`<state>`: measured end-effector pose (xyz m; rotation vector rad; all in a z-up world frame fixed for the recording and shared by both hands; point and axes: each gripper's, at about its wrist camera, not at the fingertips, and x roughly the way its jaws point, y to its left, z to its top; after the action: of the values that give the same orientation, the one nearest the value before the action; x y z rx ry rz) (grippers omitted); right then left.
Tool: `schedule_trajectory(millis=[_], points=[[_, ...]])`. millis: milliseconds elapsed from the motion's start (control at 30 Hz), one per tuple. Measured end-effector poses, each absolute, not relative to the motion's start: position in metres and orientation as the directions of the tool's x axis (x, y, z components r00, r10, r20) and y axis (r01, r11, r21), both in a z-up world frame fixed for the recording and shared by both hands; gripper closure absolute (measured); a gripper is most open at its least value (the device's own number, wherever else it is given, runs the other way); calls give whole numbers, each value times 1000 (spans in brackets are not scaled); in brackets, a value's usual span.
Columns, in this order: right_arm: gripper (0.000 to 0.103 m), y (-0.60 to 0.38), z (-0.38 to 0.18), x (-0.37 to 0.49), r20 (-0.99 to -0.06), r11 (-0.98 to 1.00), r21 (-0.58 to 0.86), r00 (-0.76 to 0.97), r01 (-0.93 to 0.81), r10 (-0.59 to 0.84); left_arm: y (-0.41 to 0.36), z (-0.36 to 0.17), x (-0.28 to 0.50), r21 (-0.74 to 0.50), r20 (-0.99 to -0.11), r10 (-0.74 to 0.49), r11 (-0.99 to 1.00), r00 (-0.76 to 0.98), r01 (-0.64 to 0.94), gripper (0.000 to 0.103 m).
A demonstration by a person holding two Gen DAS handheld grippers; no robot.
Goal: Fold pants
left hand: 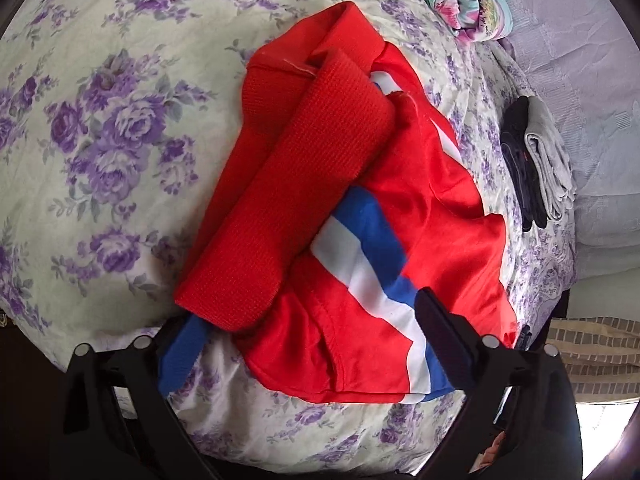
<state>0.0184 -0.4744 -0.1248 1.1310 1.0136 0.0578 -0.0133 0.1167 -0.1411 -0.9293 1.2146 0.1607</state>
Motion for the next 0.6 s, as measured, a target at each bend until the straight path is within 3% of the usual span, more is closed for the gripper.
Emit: schedule_trajectory(millis=[33, 100, 133, 300, 467, 533, 600], points=[[9, -480, -124, 20, -626, 451, 778, 597, 436, 503, 118, -139, -15, -511, -858, -347, 648, 379, -564, 48], [11, -493, -119, 22, -606, 425, 793, 637, 437, 476, 130, -140, -22, -593, -805, -423, 583, 416, -555, 70], [12, -499, -117, 25, -605, 429, 792, 648, 433, 463, 136, -141, -27, -633, -774, -457, 534, 438, -561, 74], [22, -518, -113, 52, -600, 444, 790, 681, 423, 419, 143, -123, -33, -688, -726, -488, 490, 485, -536, 81], [23, -530, -136, 96, -658, 461, 744, 646, 483, 386, 143, -96, -21, -738, -674, -517, 472, 527, -482, 84], [34, -527, -146, 114, -672, 472, 735, 617, 487, 409, 144, -92, -17, -743, -669, -522, 474, 529, -473, 84], [55, -521, -146, 126, -685, 513, 721, 592, 465, 425, 142, -90, -9, -736, -677, -519, 485, 522, -472, 84]])
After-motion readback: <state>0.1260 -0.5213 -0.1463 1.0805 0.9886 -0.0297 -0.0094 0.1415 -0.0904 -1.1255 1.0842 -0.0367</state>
